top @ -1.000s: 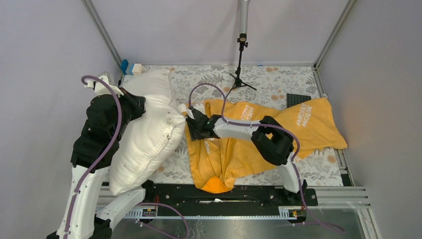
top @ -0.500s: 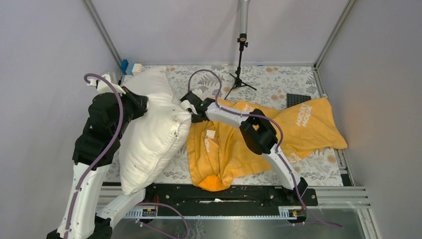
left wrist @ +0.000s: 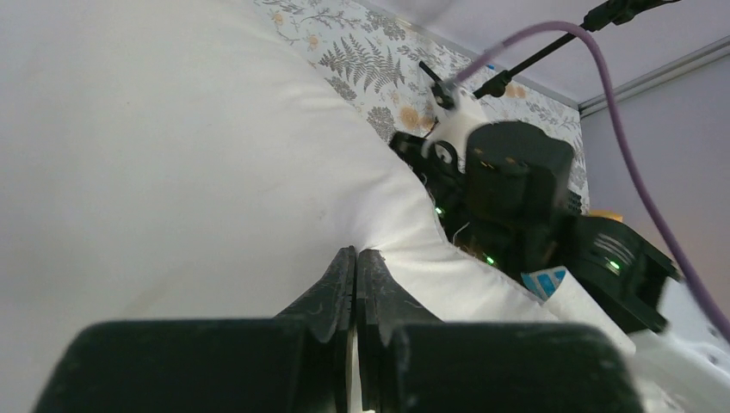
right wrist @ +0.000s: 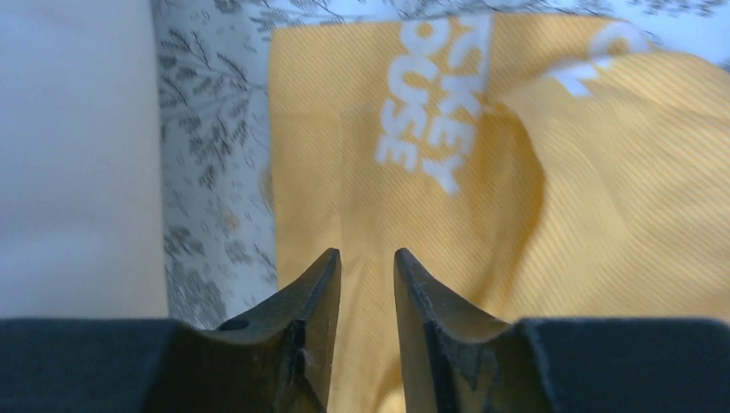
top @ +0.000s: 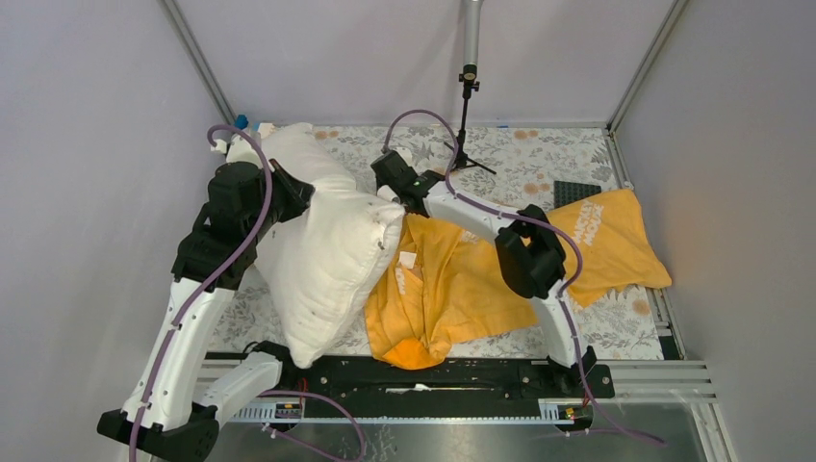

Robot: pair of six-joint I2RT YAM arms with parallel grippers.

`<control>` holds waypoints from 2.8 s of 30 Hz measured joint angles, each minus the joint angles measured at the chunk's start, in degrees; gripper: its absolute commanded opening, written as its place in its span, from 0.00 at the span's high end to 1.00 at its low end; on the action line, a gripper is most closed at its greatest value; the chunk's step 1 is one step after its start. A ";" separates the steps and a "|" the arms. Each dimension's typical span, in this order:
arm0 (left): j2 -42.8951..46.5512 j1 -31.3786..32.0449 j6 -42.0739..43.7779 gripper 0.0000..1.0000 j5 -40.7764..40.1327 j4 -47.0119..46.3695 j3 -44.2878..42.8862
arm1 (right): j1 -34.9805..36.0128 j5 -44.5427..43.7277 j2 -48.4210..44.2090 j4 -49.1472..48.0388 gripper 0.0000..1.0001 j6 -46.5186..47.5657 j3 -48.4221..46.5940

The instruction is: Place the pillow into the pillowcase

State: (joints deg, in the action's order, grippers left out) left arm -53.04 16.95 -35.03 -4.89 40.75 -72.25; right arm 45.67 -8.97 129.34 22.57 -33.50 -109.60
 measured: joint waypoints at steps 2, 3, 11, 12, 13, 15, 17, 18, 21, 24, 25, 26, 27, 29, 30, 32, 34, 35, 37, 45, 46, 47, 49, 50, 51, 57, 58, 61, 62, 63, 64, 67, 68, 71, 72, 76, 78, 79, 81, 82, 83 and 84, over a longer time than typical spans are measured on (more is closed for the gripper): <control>0.00 -0.02 0.02 1.00 -0.02 -0.20 0.00 | 0.11 -1.05 -4.26 -0.13 0.53 0.20 4.68; 0.00 -0.02 0.02 1.00 -0.02 -0.22 0.00 | 0.13 -1.70 -6.19 -0.24 0.51 0.66 6.45; 0.00 -0.02 0.02 1.00 0.00 -0.13 -0.09 | 0.07 -9.79 -10.88 -0.74 0.43 7.89 9.03; 0.00 -0.02 0.00 1.00 -0.02 -0.13 -0.09 | 0.07 -10.69 -10.80 -0.46 0.42 8.76 9.03; 0.00 -0.02 0.00 1.00 -0.02 -0.13 -0.11 | 0.04 -11.45 -10.75 -0.35 0.41 9.35 9.03; 0.00 -0.02 0.00 1.00 0.00 -0.13 -0.11 | -0.07 -12.68 -10.47 0.04 0.39 10.29 9.03; 0.02 -0.02 0.00 1.00 0.00 -0.13 -0.11 | -0.31 -13.14 -9.88 0.42 0.37 10.97 9.03; 0.02 -0.02 0.00 1.00 0.04 -0.09 -0.11 | -0.46 -13.49 -9.29 0.50 0.37 11.41 9.03; 0.04 -0.02 0.00 1.00 0.31 0.04 -0.11 | -0.76 -14.32 -7.15 1.27 0.47 12.31 8.74; 0.04 -0.02 0.02 1.00 0.66 0.04 -0.07 | -1.18 -14.67 -4.46 2.64 0.63 12.74 8.48; 0.09 -0.02 0.02 1.00 0.90 0.00 0.13 | -1.40 -14.71 -4.09 2.89 0.67 12.74 8.85; 0.13 -0.02 0.02 1.00 1.14 -0.20 0.46 | -1.64 -14.82 -4.04 2.95 0.71 12.72 9.60; 0.17 -0.02 0.00 1.00 1.55 -0.52 1.07 | -2.12 -14.97 -4.31 2.84 0.73 12.46 10.91; 0.15 -0.02 -0.20 1.00 2.64 -1.53 2.60 | -3.06 -14.99 -5.16 2.71 0.78 12.31 13.18; 0.02 0.00 -0.50 1.00 3.32 -2.32 3.65 | -3.80 -14.93 -6.27 2.45 0.79 12.20 15.37; -0.79 0.00 -1.09 1.00 4.66 -4.02 5.86 | -4.96 -14.93 -8.63 2.45 0.83 12.02 18.67; -2.49 0.02 -1.99 1.00 6.32 -6.05 7.80 | -5.79 -14.95 -11.15 2.49 0.87 11.78 20.79; -3.63 0.04 -2.34 1.00 6.93 -7.19 8.70 | -6.14 -14.93 -12.57 2.45 0.90 11.63 21.49; -6.78 0.09 -3.08 1.00 8.46 -9.75 10.21 | -6.36 -14.78 -15.45 2.40 0.95 11.56 22.36; -20.00 0.09 -2.49 0.55 14.56 -19.34 12.63 | -6.32 -10.23 -21.73 -0.02 0.96 11.91 23.58; -20.44 0.11 -1.77 0.44 14.88 -19.47 12.68 | -6.32 -9.46 -21.73 -0.28 0.95 12.15 23.78; -20.55 0.15 -1.25 0.36 15.34 -19.45 12.74 | -6.34 -8.70 -21.73 -0.35 0.95 12.39 24.04; -19.76 0.66 0.81 0.23 15.41 -19.17 12.70 | -6.36 -7.48 -21.73 -0.33 0.92 12.87 24.22; -19.08 1.11 2.10 0.18 15.06 -18.40 12.55 | -6.36 -6.88 -21.73 -0.33 0.91 13.07 24.22; -18.18 2.08 3.43 0.14 14.05 -16.92 12.09 | -6.38 -6.40 -21.73 -0.39 0.90 13.22 24.22; -13.11 17.86 10.08 0.01 1.95 -6.82 7.39 | -6.71 -4.72 -21.73 -0.50 0.78 14.58 24.20; -12.87 20.17 10.71 0.01 -0.92 -5.22 6.91 | -6.73 -4.55 -21.73 -0.48 0.75 14.73 24.17; -13.35 27.50 11.32 0.01 -4.83 -2.34 6.86 | -6.82 -4.39 -21.73 -0.31 0.63 15.39 24.17; -13.97 28.59 11.43 0.01 -6.14 -1.44 7.08 | -6.86 -4.42 -21.81 -0.24 0.58 15.45 24.17; -14.73 29.11 11.50 0.02 -7.19 -0.81 7.34 | -6.95 -4.42 -21.97 0.02 0.54 15.61 24.17; -15.87 29.24 11.50 0.06 -8.46 -0.44 7.69 | -7.04 -4.44 -22.27 0.20 0.49 15.58 24.20; -21.14 29.14 11.13 0.34 -11.93 0.09 8.13 | -7.32 -5.07 -24.55 0.96 0.40 15.23 24.79; -23.04 29.07 10.60 0.50 -12.70 0.02 8.13 | -7.39 -5.33 -25.55 1.14 0.40 15.17 25.14; -27.98 28.41 9.75 0.87 -14.23 -0.52 8.11 | -7.52 -5.99 -31.08 1.01 0.46 13.88 28.50; -28.81 27.85 9.33 1.00 -14.14 -0.81 8.11 | -7.52 -6.14 -32.89 1.03 0.51 13.46 29.86; -28.94 23.45 8.20 1.00 -12.13 -2.01 8.11 | -7.54 -5.77 -42.62 -0.55 0.65 10.91 38.75; -28.09 21.00 7.98 1.00 -9.79 -2.40 8.24 | -7.54 -3.65 -46.86 -2.47 0.64 9.60 43.87; -27.41 19.58 7.93 1.00 -8.48 -2.75 8.44 | -7.43 -1.84 -48.85 -4.35 0.64 8.94 47.01; -25.81 17.00 7.78 1.00 -6.14 -3.37 9.03 | -6.95 0.31 -50.29 -6.91 0.59 7.96 51.06; -25.05 15.72 7.74 1.00 -4.94 -3.43 9.27 | -6.25 1.33 -50.31 -8.26 0.56 7.61 52.78; -24.48 14.80 7.69 1.00 -3.98 -3.56 9.42 | -5.27 2.05 -49.77 -9.14 0.54 7.32 53.88; -24.02 14.05 7.58 1.00 -3.08 -3.63 9.55 | -3.96 2.62 -48.76 -9.73 0.53 7.13 54.42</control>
State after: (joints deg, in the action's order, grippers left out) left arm -77.06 31.00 -27.44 -7.97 37.12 -62.70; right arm 41.71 -6.35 80.58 12.84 -26.37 -55.18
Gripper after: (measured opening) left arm 0.044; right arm 0.424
